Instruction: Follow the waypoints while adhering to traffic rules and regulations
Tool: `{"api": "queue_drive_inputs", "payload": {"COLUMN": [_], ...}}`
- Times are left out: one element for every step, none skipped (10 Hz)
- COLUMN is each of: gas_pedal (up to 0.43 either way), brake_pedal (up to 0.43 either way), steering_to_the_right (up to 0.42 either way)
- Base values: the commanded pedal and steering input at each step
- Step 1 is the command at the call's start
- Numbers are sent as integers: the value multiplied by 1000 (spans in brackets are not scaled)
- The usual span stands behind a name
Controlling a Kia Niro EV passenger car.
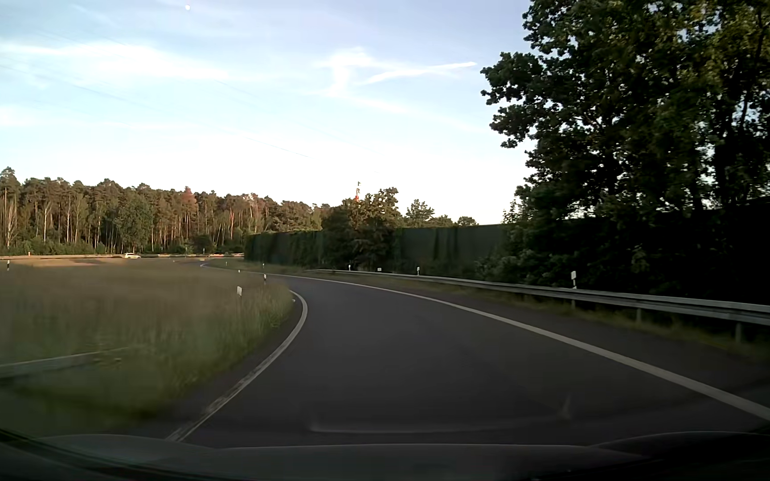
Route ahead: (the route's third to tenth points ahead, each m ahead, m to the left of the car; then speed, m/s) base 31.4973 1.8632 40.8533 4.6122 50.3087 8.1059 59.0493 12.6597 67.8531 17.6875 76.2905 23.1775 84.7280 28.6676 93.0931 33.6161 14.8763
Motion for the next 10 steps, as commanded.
{"api": "queue_drive_inputs", "payload": {"gas_pedal": [0,0,0,0,0,0,0,0,0,0], "brake_pedal": [0,0,6,6,6,6,6,6,6,6], "steering_to_the_right": [-40,-39,-37,-34,-33,-33,-33,-35,-38,-40]}}
